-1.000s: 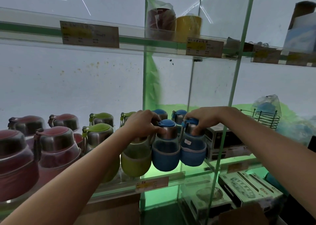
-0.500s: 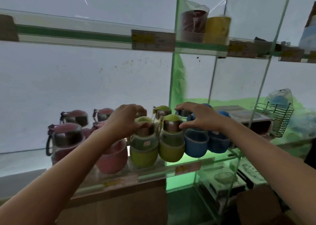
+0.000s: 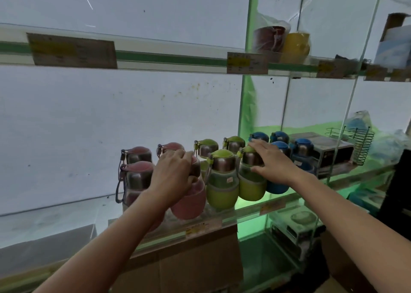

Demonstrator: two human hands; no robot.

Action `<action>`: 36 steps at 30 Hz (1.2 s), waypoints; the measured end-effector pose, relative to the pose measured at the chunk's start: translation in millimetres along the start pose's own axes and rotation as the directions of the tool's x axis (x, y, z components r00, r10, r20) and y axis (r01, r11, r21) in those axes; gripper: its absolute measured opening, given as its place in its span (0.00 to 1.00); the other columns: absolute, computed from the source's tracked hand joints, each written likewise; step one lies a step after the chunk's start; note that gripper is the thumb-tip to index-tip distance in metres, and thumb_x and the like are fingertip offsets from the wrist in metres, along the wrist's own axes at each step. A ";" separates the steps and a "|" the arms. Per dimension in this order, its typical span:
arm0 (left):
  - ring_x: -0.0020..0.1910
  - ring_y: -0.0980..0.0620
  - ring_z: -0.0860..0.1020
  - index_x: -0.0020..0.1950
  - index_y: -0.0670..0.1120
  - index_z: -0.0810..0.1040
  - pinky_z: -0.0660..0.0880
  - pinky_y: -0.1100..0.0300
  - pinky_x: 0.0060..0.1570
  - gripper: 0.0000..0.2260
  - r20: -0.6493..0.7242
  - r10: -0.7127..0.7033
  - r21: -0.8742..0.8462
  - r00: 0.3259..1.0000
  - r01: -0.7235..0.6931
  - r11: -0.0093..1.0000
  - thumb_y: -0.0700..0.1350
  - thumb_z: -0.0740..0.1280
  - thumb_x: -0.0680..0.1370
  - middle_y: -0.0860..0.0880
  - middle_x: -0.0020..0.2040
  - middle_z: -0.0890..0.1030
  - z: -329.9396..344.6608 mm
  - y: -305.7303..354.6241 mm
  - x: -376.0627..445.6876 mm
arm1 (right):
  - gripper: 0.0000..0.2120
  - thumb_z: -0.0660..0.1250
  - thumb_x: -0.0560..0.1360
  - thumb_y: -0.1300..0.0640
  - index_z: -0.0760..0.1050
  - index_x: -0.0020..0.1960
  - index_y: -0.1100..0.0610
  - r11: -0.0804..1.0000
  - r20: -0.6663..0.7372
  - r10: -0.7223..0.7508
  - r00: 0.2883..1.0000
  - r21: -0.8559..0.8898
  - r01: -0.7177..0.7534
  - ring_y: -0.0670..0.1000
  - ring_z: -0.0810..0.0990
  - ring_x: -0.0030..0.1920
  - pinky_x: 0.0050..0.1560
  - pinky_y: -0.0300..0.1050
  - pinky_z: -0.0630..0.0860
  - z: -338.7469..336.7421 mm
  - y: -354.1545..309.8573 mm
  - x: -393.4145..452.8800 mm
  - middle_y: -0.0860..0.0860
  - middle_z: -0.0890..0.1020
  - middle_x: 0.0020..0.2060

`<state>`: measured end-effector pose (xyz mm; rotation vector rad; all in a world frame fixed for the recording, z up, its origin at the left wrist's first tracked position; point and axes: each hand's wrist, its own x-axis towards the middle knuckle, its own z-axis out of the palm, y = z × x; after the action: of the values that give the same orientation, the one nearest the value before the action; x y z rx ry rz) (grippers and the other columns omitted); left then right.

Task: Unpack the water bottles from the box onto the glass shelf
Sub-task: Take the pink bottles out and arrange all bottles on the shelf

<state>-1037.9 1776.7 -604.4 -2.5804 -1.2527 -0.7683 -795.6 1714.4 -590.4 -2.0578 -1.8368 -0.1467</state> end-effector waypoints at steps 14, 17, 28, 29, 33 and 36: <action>0.73 0.45 0.63 0.69 0.46 0.66 0.63 0.45 0.71 0.29 -0.387 -0.174 -0.186 0.906 0.108 0.977 0.44 0.73 0.70 0.45 0.71 0.68 17.7 -6.0 -66.8 | 0.34 0.71 0.72 0.55 0.60 0.72 0.59 0.954 -0.235 -0.114 0.965 0.243 0.173 0.53 0.63 0.68 0.66 0.39 0.58 50.6 -13.8 -35.7 0.55 0.64 0.66; 0.72 0.49 0.59 0.70 0.45 0.64 0.67 0.52 0.66 0.33 -0.413 -0.319 -0.312 0.853 0.197 0.930 0.41 0.74 0.68 0.46 0.71 0.62 22.8 -14.3 -90.9 | 0.34 0.72 0.72 0.55 0.60 0.71 0.61 0.936 -0.203 -0.018 0.979 0.340 0.088 0.55 0.63 0.68 0.68 0.44 0.61 73.0 -15.6 -43.7 0.57 0.63 0.66; 0.68 0.38 0.62 0.73 0.41 0.54 0.66 0.46 0.66 0.40 -0.082 -0.702 -0.476 0.708 0.591 0.651 0.48 0.73 0.70 0.38 0.68 0.60 37.7 -18.0 -88.4 | 0.32 0.71 0.72 0.53 0.60 0.69 0.63 0.884 -0.096 0.149 0.984 0.459 -0.090 0.61 0.66 0.67 0.64 0.53 0.68 103.2 -33.2 -33.5 0.61 0.63 0.66; 0.68 0.38 0.63 0.73 0.42 0.54 0.66 0.46 0.65 0.39 -0.085 -0.700 -0.454 0.709 0.598 0.661 0.49 0.73 0.70 0.39 0.68 0.61 37.4 -16.1 -87.4 | 0.32 0.71 0.72 0.53 0.60 0.68 0.63 0.885 -0.096 0.146 0.985 0.458 -0.086 0.61 0.66 0.67 0.64 0.53 0.68 102.8 -33.0 -32.2 0.61 0.63 0.66; 0.66 0.39 0.65 0.72 0.43 0.57 0.67 0.45 0.64 0.38 -0.066 -0.690 -0.432 0.720 0.603 0.670 0.52 0.72 0.70 0.39 0.66 0.63 38.2 -18.6 -88.0 | 0.31 0.70 0.73 0.53 0.60 0.70 0.61 0.865 -0.066 0.103 0.992 0.499 -0.057 0.59 0.66 0.69 0.66 0.51 0.67 95.9 -24.7 -34.0 0.59 0.63 0.68; 0.66 0.38 0.65 0.70 0.43 0.60 0.68 0.43 0.65 0.41 -0.048 -0.708 -0.418 0.705 0.629 0.655 0.63 0.68 0.65 0.38 0.67 0.63 40.3 -21.4 -88.3 | 0.22 0.68 0.75 0.53 0.64 0.63 0.61 0.861 -0.105 0.094 0.990 0.509 -0.028 0.57 0.70 0.62 0.55 0.45 0.68 85.4 -0.6 -39.6 0.58 0.68 0.62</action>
<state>-1084.7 1744.6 -686.0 -2.1274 -2.2167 -1.4968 -816.3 1706.8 -681.9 -1.6878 -1.5243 0.2028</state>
